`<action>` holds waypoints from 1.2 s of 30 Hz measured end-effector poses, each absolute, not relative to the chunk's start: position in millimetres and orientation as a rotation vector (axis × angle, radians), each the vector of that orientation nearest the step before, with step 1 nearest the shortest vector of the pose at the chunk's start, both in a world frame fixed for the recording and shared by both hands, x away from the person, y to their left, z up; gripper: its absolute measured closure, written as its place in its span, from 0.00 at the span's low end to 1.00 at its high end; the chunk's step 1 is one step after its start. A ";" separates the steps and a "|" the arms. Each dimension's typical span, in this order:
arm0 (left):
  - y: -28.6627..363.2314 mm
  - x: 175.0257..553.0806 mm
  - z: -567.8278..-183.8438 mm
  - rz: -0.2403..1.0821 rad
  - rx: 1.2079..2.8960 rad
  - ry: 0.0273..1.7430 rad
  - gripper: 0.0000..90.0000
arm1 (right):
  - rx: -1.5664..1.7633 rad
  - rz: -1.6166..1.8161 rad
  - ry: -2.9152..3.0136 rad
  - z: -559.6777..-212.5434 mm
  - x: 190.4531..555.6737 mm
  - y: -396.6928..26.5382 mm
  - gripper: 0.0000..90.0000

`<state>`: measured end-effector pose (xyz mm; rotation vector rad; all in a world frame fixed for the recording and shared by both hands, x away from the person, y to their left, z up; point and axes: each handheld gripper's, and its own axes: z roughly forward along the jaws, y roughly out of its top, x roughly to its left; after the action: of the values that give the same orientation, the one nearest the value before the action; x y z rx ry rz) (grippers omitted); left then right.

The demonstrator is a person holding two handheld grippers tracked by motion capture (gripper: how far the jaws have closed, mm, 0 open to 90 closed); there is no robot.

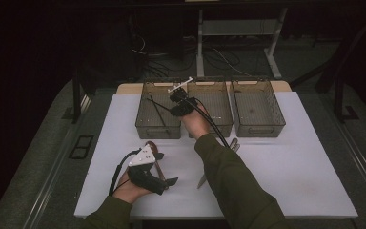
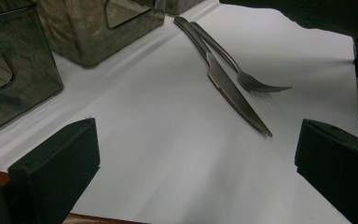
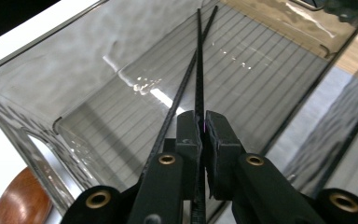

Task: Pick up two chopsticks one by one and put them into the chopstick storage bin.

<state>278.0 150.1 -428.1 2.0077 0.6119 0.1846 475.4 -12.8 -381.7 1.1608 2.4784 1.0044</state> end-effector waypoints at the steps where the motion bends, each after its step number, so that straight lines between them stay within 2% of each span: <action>1: 150.0 278.0 -428.0 0.184 2.005 0.613 0.00 | 1.158 1.004 2.483 -382.3 475.0 -11.7 0.93; 4: 149.8 277.9 -428.0 0.185 2.007 0.612 0.00 | 1.153 1.018 2.489 -383.7 474.6 -10.9 0.91; 18: 153.0 279.1 -427.1 0.192 2.015 0.609 0.00 | 1.114 1.181 2.542 -365.8 465.9 -23.8 0.55; 27: 152.4 278.7 -427.5 0.185 2.003 0.618 0.00 | 0.981 1.284 2.560 -347.7 440.6 -55.0 0.44; 36: 152.7 281.2 -429.1 0.178 2.013 0.636 0.00 | 0.919 1.359 2.559 -341.5 416.8 -93.7 0.41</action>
<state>281.2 152.7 -429.1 2.0133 0.6364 0.1780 416.8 -93.7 -341.5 0.9185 2.5586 1.3593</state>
